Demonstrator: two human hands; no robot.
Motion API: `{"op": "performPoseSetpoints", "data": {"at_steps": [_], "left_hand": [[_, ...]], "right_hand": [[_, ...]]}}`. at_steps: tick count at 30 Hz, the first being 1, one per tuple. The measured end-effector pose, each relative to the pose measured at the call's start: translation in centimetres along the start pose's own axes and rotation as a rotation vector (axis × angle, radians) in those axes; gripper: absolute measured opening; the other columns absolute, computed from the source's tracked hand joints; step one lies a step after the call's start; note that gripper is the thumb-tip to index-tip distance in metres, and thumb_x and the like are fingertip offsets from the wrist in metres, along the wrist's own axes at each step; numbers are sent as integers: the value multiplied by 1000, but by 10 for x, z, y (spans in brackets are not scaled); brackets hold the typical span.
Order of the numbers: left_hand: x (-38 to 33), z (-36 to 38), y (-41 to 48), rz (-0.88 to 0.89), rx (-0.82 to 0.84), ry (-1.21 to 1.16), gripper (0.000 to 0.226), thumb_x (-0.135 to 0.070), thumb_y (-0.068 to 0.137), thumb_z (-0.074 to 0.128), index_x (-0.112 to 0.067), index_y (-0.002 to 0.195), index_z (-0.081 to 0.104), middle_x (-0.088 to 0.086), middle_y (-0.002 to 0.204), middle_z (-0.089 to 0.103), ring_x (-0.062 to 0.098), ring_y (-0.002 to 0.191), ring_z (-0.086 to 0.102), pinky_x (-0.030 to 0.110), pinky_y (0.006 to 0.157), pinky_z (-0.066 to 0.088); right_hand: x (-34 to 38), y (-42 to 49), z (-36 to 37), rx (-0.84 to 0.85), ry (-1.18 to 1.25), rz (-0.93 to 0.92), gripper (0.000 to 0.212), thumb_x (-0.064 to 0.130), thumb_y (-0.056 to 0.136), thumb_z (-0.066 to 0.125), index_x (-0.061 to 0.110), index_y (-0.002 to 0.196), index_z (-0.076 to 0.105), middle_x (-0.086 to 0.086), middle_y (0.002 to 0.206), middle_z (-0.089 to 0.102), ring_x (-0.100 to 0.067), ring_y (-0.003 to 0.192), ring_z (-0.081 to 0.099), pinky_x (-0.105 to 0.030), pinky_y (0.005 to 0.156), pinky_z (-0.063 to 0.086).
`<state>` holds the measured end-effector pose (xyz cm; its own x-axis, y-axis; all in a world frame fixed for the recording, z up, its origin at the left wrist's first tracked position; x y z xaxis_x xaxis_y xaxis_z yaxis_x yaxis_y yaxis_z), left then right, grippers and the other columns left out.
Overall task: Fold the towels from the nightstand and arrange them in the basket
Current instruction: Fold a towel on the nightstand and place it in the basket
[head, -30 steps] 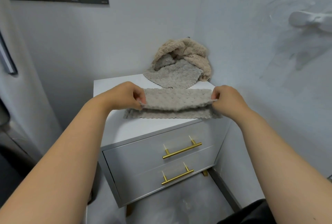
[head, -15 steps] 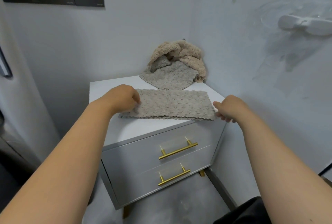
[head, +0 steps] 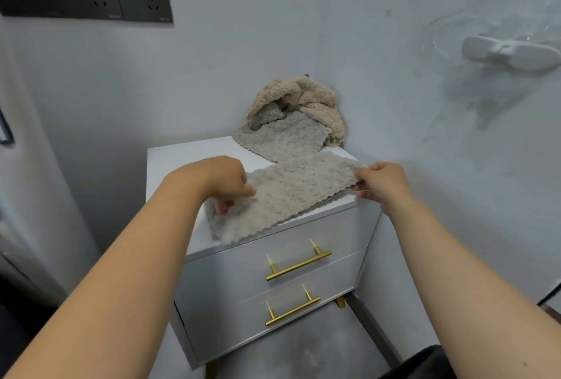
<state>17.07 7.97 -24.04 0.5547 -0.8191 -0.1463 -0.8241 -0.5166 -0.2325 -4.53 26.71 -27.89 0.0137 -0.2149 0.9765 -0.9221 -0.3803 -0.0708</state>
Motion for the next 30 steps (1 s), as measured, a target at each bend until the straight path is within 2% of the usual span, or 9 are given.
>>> {"op": "performPoseSetpoints", "data": {"at_steps": [3,6,8,12,15,19,23,27,30], "left_hand": [[-14,7,1,76,2,-240,26,-32,95,52,-13,91,69,2,75,74,15,62,69,26,77,52],[-12,8,21,103,-259,-24,29,-33,94,52,-24,119,62,0,120,64,18,104,59,34,89,46],[-9,22,32,118,-209,32,45,-33,94,53,-27,138,46,2,137,50,22,122,47,37,100,41],[-9,22,36,109,-230,-112,46,-32,90,60,-26,135,50,3,129,56,20,116,52,31,95,41],[-7,16,36,68,-207,-298,29,-38,89,61,-14,105,70,2,97,66,15,83,59,26,73,48],[-3,20,41,-22,-93,-460,33,-32,92,59,-3,80,69,5,65,66,17,51,61,21,48,49],[3,18,55,-103,-357,-377,29,-37,92,56,-12,82,67,1,81,67,21,84,64,29,69,48],[1,24,73,-33,-341,-604,47,-45,91,56,-14,127,58,2,126,59,19,116,53,29,92,39],[3,24,81,25,-280,-786,66,-48,88,59,-13,142,41,-4,124,59,14,120,48,25,96,33]], "right_hand": [[5,11,2,-155,-165,-121,20,4,81,61,13,65,54,-11,70,61,-28,66,66,-39,63,57],[9,15,9,-225,-298,-178,12,6,83,55,10,89,64,-11,96,66,-29,95,61,-27,73,42],[4,19,15,-195,-313,-159,21,6,84,56,9,104,63,-12,106,64,-28,101,59,-24,73,38],[5,22,29,-92,-336,-178,36,7,79,64,9,114,61,-9,95,62,-23,85,59,-25,70,39],[9,25,36,-44,-260,-187,37,3,80,63,9,116,59,-8,85,61,-17,64,56,-26,60,42],[8,30,43,-20,-114,-165,35,10,81,67,17,115,61,-14,110,63,-23,81,63,-36,76,54],[10,31,52,76,-7,-121,29,-1,87,59,18,108,61,-6,61,52,-4,30,37,-16,35,30],[15,35,66,180,29,-126,31,-7,86,56,15,105,67,0,48,53,-8,32,39,-15,37,30],[24,35,73,309,201,-95,35,-14,87,49,11,103,67,-8,71,65,-16,53,61,-23,51,51]]}}
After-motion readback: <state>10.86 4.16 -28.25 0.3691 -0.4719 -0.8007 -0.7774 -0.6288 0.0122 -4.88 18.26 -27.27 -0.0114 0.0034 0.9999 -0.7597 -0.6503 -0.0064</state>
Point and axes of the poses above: each hand's wrist, its own y-axis towards the middle knuckle, its own z-axis out of the palm, x = y × z, the point moved 6 cm from there along y, towards the middle knuckle
